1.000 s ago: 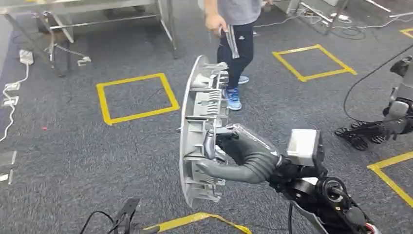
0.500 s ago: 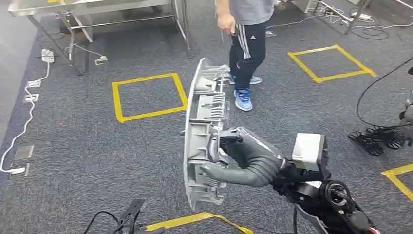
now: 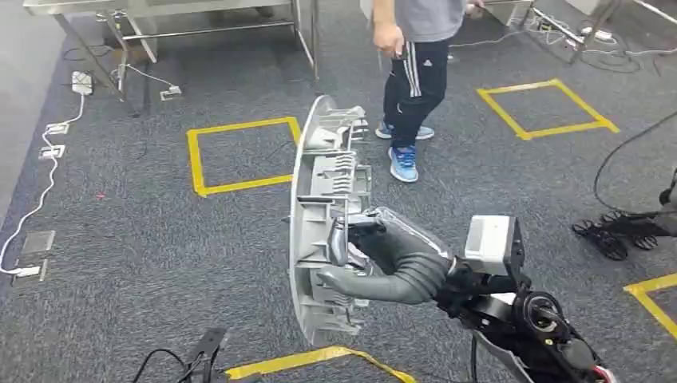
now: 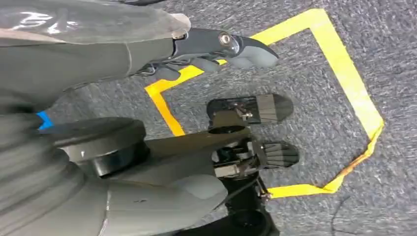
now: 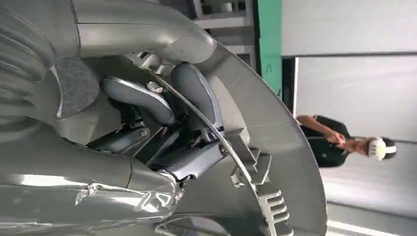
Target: Take the parts from the cabinet and place them on the table.
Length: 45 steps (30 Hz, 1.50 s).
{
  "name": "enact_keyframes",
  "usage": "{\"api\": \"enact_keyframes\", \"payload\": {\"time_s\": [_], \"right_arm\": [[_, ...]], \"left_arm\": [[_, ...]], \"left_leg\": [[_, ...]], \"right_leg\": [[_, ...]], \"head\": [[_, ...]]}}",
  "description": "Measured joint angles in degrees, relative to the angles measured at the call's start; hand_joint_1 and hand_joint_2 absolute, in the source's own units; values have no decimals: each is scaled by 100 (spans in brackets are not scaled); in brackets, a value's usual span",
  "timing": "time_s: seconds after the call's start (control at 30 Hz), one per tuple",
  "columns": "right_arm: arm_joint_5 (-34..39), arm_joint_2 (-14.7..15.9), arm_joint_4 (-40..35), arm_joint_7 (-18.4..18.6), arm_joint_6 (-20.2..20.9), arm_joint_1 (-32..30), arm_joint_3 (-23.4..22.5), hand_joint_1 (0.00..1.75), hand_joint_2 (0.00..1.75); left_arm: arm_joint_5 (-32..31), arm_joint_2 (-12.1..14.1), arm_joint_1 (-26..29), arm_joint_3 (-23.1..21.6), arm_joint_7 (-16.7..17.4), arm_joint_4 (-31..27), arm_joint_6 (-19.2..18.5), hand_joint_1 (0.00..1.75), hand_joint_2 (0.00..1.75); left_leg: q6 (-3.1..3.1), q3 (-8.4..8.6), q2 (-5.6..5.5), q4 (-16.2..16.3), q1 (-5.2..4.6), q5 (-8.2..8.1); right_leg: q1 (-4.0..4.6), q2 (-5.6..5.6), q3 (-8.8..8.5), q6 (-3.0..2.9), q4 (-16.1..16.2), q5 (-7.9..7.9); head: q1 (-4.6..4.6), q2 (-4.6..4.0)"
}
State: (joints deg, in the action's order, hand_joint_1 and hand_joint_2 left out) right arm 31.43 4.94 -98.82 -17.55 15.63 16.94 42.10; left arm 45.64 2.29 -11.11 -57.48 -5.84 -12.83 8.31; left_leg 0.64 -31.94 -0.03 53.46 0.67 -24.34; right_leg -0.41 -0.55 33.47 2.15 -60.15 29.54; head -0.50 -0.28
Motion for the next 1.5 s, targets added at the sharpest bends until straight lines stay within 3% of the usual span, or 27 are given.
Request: {"api": "enact_keyframes", "payload": {"time_s": [0.07, 0.1, 0.13, 0.17, 0.23, 0.27, 0.3, 0.4, 0.53, 0.57, 0.6, 0.63, 0.67, 0.73, 0.8, 0.83, 0.93, 1.0, 1.03, 1.1, 1.17, 1.2, 1.23, 1.3, 1.33, 1.43, 1.5], "right_arm": [[4, 0, 0, 4, 0, -16, 11, 175, 175], [4, 0, 2, 4, 0, -31, 20, 175, 175], [4, 0, 2, 7, 0, -43, 22, 175, 175], [4, 0, 2, 9, 0, -57, 22, 175, 175], [4, 0, 0, 9, 0, -62, 24, 175, 175], [4, 0, -2, 9, 0, -61, 24, 175, 175], [4, 0, -4, 9, 0, -59, 26, 175, 175], [4, 0, -13, 15, -7, -76, 28, 175, 175], [4, 0, -13, 15, -7, -76, 28, 175, 175], [4, -2, -18, 15, -11, -75, 26, 175, 175], [4, -2, -17, 18, -11, -77, 26, 175, 175], [4, -2, -28, 17, -11, -100, 28, 175, 175], [4, -2, -28, 20, -11, -104, 28, 175, 175], [4, -2, -28, 22, -9, -107, 28, 175, 175], [4, -2, -28, 18, 0, -102, 28, 175, 175], [4, -2, -31, 17, 2, -104, 28, 175, 175], [9, -2, -31, 24, 42, -105, 31, 175, 175], [22, -2, -31, 24, 48, -103, 26, 175, 175], [28, -2, -31, 24, 52, -98, 26, 175, 175], [33, -2, -31, 24, 52, -108, 28, 175, 175], [35, -2, -31, 24, 52, -130, 28, 175, 175], [37, -2, -31, 24, 52, -135, 28, 175, 175], [37, -2, -31, 24, 52, -134, 28, 175, 175], [37, -2, -31, 24, 52, -131, 28, 175, 175], [37, -2, -31, 24, 52, -131, 26, 175, 175], [37, -2, -33, 28, 50, -136, 28, 175, 175], [37, -7, -37, 26, 52, -131, 28, 175, 175]], "left_arm": [[-2, -11, 1, 0, 0, 0, -7, 0, 175], [-2, -11, 7, 0, 2, 0, -13, 0, 175], [-4, -11, 8, 2, 7, 0, -17, 0, 175], [-7, -13, 7, 2, 7, 0, -17, 0, 175], [-11, -17, 1, 2, 7, -2, -22, 0, 175], [-13, -24, 1, 2, 9, -2, -28, 0, 175], [-13, -31, -7, 2, 7, -2, -33, 0, 175], [-20, -35, 17, 2, 7, 0, -35, 0, 175], [-20, -35, 17, 2, 7, 0, -35, 0, 175], [-20, -24, 17, 4, 9, 0, -35, 0, 175], [-20, -24, 11, 2, 9, -2, -35, 0, 175], [-20, -28, 13, 4, 9, 0, -35, 0, 175], [-20, -31, 22, 4, 9, 0, -33, 0, 175], [-20, -26, 24, 4, 9, 0, -24, 0, 175], [-20, -22, 10, 4, 9, 0, -11, 0, 175], [-20, -24, -3, 4, 9, 0, -9, 0, 175], [-20, -24, 19, 4, 9, 0, -9, 0, 175], [-20, -26, 20, 4, 9, 0, -7, 0, 175], [-20, -24, 13, 4, 9, 0, -7, 0, 175], [-22, -33, 13, 4, 7, -2, -15, 0, 175], [-22, -33, 21, 4, 7, 0, -18, 0, 175], [-22, -31, 22, 4, 7, 0, -17, 0, 175], [-22, -33, 18, 4, 7, 0, -17, 0, 175], [-28, -37, 13, 4, 7, -2, -17, 0, 175], [-28, -39, 10, 4, 7, -2, -17, 0, 175], [-28, -37, 22, 4, 7, 0, -20, 0, 175], [-28, -22, 23, 4, 9, 0, -20, 0, 175]], "left_leg": [[3, -4, -27, 2, -7, 1], [6, -4, -44, 4, -9, -2], [7, 0, -60, 6, -10, -2], [6, 9, -93, 8, -10, -4], [-7, 39, -158, 11, -10, -13], [-20, 46, -178, 11, -9, -21], [-45, 6, -200, 38, -45, -19], [-129, -19, -227, 8, -6, 15], [-129, -19, -227, 8, -6, 15], [-166, -29, -227, 28, -33, -16], [-194, -96, -142, 194, -22, -153], [-270, -883, -73, 1881, 5, -901], [-278, -938, -65, 1979, 11, -871], [-277, -639, -39, 1368, 23, -475], [-250, -73, 61, 253, 26, -10], [-230, 14, 112, 39, -14, -63], [-140, -31, 32, 74, -27, -51], [-63, -6, 15, 23, 14, -12], [-34, -8, -3, 22, 19, -12], [-10, -14, -22, 23, 9, -9], [-6, -16, -52, 27, 3, -12], [-6, -10, -75, 30, 3, -13], [-9, -2, -105, 32, 4, -15], [-29, 29, -162, 34, 6, -28], [-47, 22, -179, 37, -7, -34], [-132, -30, -212, 38, -11, -5], [-185, -40, -209, 66, -11, -50]], "right_leg": [[-9, 22, 454, 35, -999, 441], [-10, 25, 620, 43, -1347, 529], [-9, 25, 643, 39, -1378, 483], [-9, 28, 518, 23, -1084, 256], [-9, 58, 13, -27, -48, -293], [-8, 116, -192, -57, 393, -462], [16, 195, -266, -82, 572, -390], [47, 168, -225, -122, 546, -396], [47, 168, -225, -122, 546, -396], [-27, 130, -257, -185, 620, -440], [-24, 107, -268, -218, 639, -455], [-14, 15, -248, -246, 636, -456], [-14, -2, -248, -245, 635, -456], [-17, -24, -253, -239, 627, -451], [-16, -46, -258, -202, 597, -428], [40, -46, -226, -161, 551, -401], [27, -83, -230, -90, 571, -411], [-5, -61, -211, -29, 486, -321], [-5, -15, -99, -2, 216, -117], [-15, 16, 353, 37, -798, 387], [-15, 22, 644, 55, -1405, 534], [-15, 24, 604, 47, -1296, 404], [-15, 28, 436, 30, -925, 159], [-15, 93, -94, -18, 183, -392], [-8, 192, -239, -52, 463, -383], [26, 173, -216, -94, 514, -373], [-43, 122, -253, -183, 604, -428]], "head": [[57, 0], [72, 0], [78, 0], [85, 0], [107, 0], [113, 0], [105, 0], [109, 0], [109, 0], [102, 0], [94, 0], [-26, 0], [-37, 0], [-70, 0], [-118, 0], [-149, 0], [-50, 0], [-64, 0], [-18, 0], [59, 0], [78, 0], [81, 0], [87, 0], [100, 0], [103, 0], [96, 0], [92, 0]]}}
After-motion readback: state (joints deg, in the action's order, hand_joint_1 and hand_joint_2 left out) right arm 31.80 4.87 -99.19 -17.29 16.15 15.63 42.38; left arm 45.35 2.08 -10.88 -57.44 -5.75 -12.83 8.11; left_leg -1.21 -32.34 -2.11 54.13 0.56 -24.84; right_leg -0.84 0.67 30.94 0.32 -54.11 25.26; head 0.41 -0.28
